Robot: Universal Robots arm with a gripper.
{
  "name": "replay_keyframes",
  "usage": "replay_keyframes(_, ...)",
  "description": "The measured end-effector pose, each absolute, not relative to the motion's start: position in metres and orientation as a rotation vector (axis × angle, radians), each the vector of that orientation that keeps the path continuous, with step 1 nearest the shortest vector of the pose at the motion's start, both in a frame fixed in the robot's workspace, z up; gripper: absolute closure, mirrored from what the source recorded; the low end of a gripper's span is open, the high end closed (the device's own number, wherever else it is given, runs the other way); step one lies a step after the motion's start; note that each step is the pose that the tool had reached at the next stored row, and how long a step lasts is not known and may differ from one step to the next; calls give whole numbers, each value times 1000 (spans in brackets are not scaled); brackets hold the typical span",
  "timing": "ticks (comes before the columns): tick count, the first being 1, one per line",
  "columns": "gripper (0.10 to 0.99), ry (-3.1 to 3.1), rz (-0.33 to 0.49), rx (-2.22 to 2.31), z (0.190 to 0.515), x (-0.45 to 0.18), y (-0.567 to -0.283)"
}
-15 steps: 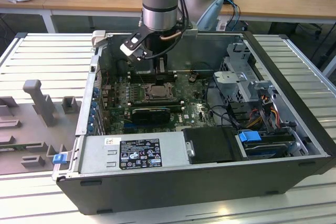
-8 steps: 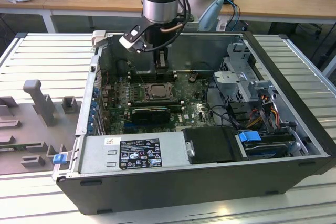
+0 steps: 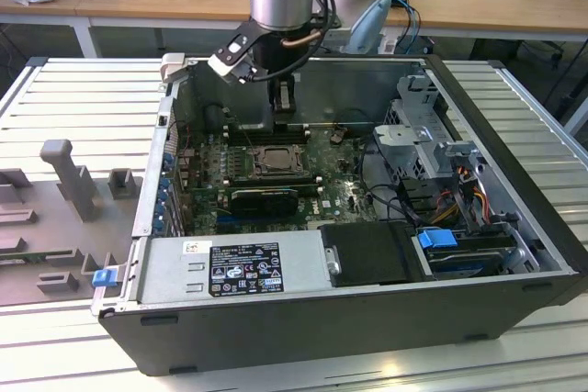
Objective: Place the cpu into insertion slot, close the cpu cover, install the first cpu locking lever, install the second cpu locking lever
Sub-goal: 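Install the first cpu locking lever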
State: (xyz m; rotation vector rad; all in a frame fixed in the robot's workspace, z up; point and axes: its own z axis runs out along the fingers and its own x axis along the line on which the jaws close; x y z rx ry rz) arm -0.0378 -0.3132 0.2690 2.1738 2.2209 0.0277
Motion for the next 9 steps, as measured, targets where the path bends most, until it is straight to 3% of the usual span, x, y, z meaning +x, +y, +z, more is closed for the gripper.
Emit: replay_keyframes(9, 980, 2310, 30, 2080, 277, -38, -313)
